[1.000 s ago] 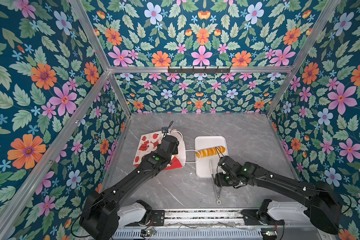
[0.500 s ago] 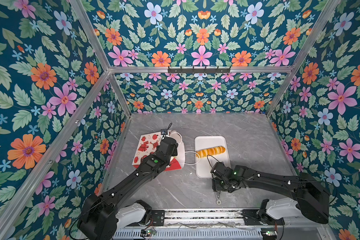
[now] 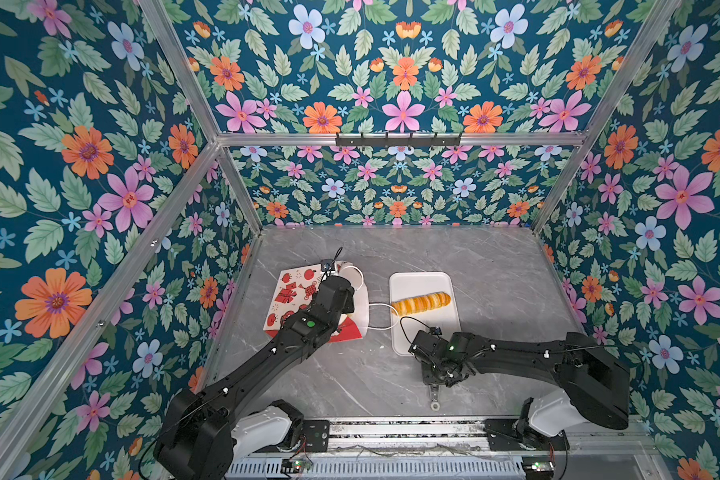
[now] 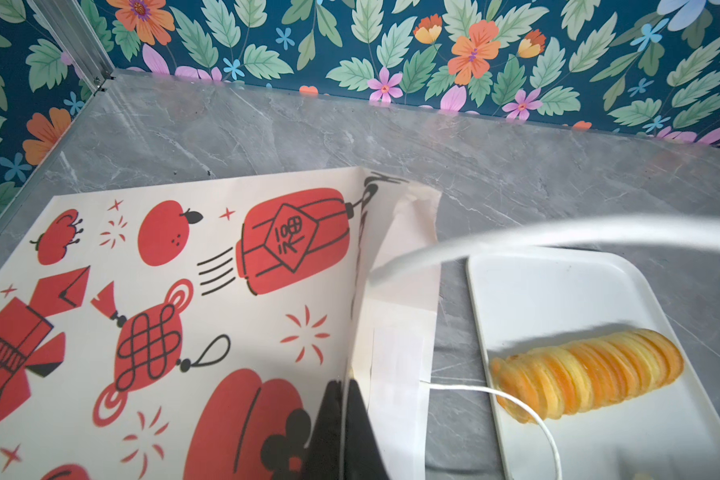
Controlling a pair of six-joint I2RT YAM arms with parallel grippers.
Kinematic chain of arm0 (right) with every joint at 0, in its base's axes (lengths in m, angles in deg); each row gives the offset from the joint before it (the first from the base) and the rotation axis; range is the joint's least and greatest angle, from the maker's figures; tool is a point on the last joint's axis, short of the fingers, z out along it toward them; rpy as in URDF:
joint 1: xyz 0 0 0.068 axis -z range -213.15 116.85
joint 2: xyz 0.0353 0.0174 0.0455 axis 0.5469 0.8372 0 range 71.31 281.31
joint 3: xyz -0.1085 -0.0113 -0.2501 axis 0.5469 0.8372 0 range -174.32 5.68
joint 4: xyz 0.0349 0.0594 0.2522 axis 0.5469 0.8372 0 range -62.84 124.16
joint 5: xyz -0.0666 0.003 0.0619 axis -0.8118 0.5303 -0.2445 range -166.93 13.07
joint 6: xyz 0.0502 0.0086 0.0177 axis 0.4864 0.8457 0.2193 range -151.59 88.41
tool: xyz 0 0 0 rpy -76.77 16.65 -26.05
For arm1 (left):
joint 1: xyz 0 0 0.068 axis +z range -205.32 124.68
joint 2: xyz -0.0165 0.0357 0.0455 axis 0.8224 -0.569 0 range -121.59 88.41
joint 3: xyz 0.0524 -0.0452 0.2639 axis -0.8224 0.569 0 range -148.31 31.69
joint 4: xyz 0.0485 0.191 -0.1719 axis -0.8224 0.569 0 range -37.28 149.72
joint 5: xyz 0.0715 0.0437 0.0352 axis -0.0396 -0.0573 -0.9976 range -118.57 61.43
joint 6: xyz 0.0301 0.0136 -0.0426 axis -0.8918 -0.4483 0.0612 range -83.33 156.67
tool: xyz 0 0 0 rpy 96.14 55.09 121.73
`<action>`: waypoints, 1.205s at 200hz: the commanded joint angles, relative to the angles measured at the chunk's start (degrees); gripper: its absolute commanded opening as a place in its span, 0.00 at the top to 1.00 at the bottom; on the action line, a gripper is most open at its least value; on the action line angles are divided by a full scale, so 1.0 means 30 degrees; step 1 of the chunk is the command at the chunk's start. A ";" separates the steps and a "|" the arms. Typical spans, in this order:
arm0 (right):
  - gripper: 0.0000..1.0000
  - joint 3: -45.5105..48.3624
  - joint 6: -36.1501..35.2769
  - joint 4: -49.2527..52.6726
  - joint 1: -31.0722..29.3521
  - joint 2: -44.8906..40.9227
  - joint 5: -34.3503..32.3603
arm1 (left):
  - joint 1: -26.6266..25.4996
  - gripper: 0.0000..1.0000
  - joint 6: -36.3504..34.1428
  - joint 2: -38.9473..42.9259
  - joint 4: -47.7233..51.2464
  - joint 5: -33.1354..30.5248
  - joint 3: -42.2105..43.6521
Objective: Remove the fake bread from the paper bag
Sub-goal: 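Release the bread roll and draw the tongs back with the right gripper, then move the right gripper's tongs over the tray toward the bag opening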
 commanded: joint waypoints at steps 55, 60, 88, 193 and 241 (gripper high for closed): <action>0.62 -0.1784 -0.1364 0.5224 0.0135 -0.4653 -0.1353 | 0.0068 1.00 0.0113 0.0131 -0.0573 -0.0297 0.0061; 0.64 -0.1914 -0.1609 0.5299 0.0264 -0.4774 -0.1323 | 0.0068 1.00 0.0128 0.0129 -0.0606 -0.0271 0.0054; 0.67 -0.2310 -0.2889 0.4757 0.1092 -0.5204 -0.0847 | 0.0097 1.00 0.0143 0.0099 -0.0663 -0.0204 0.0000; 0.75 -0.3142 -0.7164 0.0549 0.3919 -0.2174 0.0927 | 0.0097 1.00 -0.0785 0.0355 -0.0126 -0.0068 -0.0313; 0.75 -0.4091 -0.8463 -0.0387 0.5294 -0.0306 0.0765 | 0.0095 1.00 -0.0884 0.0911 0.0370 0.0135 -0.0241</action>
